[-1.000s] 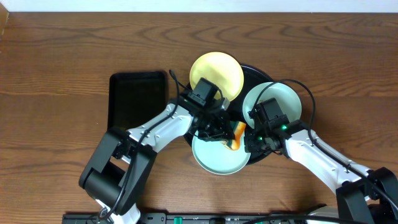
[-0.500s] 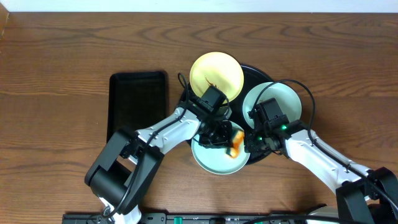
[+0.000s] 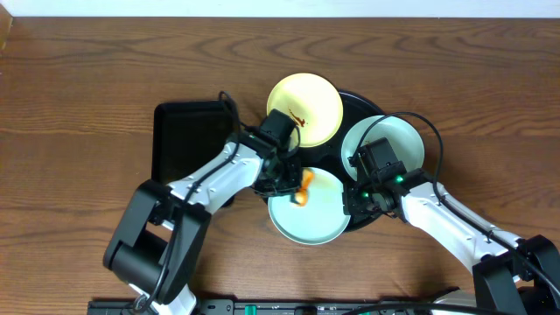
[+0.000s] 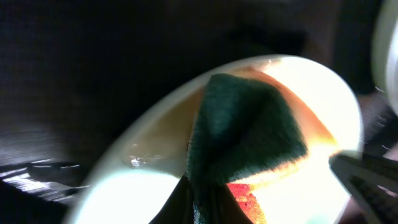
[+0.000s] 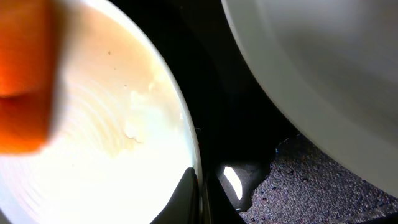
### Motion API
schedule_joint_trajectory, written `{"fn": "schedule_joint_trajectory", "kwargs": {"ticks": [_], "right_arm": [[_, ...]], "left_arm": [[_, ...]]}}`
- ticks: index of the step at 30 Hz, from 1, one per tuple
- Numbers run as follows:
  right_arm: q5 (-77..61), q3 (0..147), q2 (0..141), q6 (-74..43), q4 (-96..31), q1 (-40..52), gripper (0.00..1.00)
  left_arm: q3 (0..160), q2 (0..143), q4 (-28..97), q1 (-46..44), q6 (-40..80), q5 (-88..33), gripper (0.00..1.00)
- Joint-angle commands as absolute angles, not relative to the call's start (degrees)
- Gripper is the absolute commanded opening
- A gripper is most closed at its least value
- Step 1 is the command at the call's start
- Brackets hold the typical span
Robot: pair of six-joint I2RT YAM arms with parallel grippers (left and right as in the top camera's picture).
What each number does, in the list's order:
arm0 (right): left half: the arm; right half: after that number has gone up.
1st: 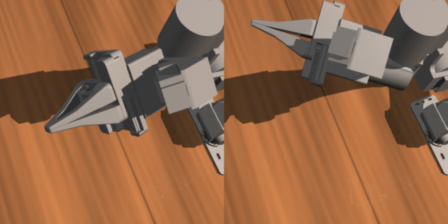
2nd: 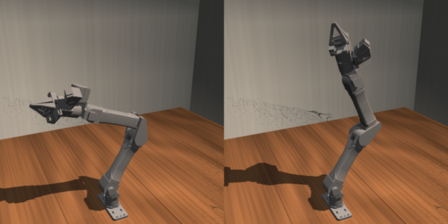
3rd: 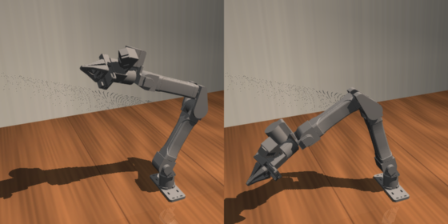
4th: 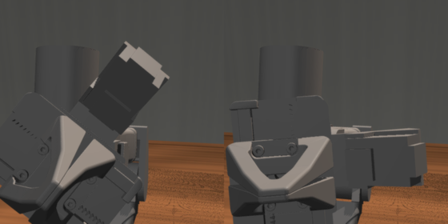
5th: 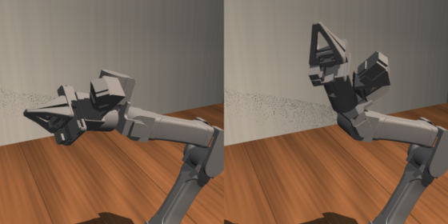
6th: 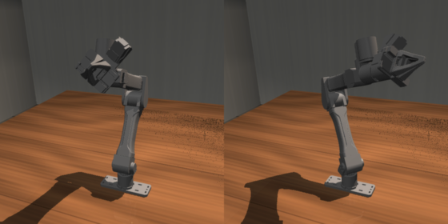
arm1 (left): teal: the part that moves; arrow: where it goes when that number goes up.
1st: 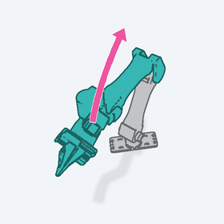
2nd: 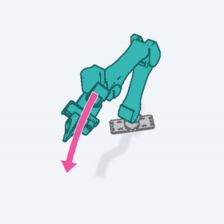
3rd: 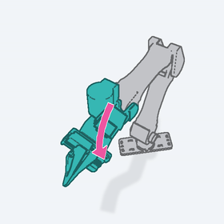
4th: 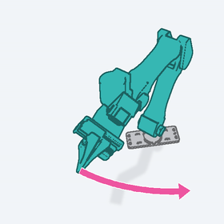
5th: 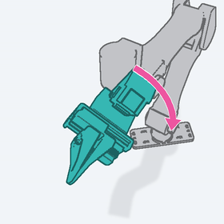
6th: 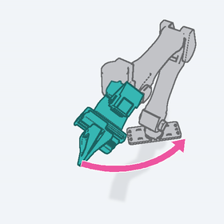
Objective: Clean dirty plates on tray and stack at the side
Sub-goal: 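Scrub the held green plate with the sponge in the left gripper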
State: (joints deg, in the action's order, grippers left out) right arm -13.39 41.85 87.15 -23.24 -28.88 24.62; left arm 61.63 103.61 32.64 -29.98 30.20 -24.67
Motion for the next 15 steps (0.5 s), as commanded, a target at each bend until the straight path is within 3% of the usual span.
{"fn": "schedule_joint_trajectory", "kwargs": {"ticks": [1,10,15], "right_arm": [[-12.2,42.6,87.4,-23.1,-29.3,24.9,0.01],[-12.2,42.6,87.4,-23.1,-29.3,24.9,0.01],[-12.0,42.6,87.4,-23.1,-29.3,24.9,0.01]], "left_arm": [[60.7,102.0,35.2,-27.8,27.9,-10.9,0.07],[61.1,91.2,36.7,-27.4,23.6,-12.3,0.07],[61.1,82.6,39.6,-27.4,23.6,-1.8,0.07]]}}
